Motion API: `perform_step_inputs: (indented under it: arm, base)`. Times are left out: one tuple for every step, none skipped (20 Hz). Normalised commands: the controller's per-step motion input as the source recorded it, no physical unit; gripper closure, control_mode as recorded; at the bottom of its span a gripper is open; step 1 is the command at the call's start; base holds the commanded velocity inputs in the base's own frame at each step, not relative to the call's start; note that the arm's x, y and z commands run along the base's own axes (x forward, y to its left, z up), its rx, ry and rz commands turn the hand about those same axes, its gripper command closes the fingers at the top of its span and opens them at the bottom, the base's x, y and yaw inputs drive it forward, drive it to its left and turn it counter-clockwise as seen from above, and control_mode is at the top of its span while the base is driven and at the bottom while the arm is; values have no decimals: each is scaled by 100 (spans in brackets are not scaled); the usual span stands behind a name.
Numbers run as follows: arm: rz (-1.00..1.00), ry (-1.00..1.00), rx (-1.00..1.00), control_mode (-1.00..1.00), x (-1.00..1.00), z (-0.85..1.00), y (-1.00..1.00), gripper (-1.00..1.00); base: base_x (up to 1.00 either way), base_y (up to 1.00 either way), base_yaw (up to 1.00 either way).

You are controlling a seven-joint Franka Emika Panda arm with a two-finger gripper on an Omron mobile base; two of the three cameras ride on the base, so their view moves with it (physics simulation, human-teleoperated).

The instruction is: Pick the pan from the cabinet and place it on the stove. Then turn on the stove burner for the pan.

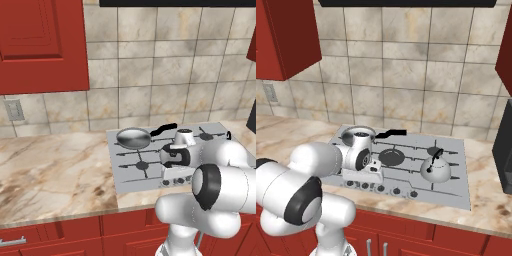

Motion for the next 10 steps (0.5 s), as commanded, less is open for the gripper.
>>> perform_step_inputs:
  arm:
    - [0, 0, 1, -100, 0, -22, 10, 100]
    - [0, 0, 0, -100, 0, -25, 10, 100]
    - [0, 0, 0, -100, -2, -23, 6, 100]
    - [0, 0, 0, -100, -18, -20, 1, 100]
    - [0, 0, 1, -100, -31, -20, 0, 100]
    - [0, 0, 5, -100, -49, -20, 0, 100]
    - [0, 0, 1, -100, -41, -20, 0, 100]
    - [-1, 0, 0, -100, -51, -21, 0, 100]
    - [-4, 0, 0, -100, -43, -22, 0, 100]
    - [-5, 0, 0, -100, -42, -22, 0, 100]
  base:
    - [0, 0, 0]
    - [0, 0, 0]
    - [0, 0, 0]
    - [0, 0, 0]
    - [0, 0, 0]
    - [0, 0, 0]
    - [0, 0, 0]
    - [0, 0, 0]
    - [0, 0, 0]
    - [0, 0, 0]
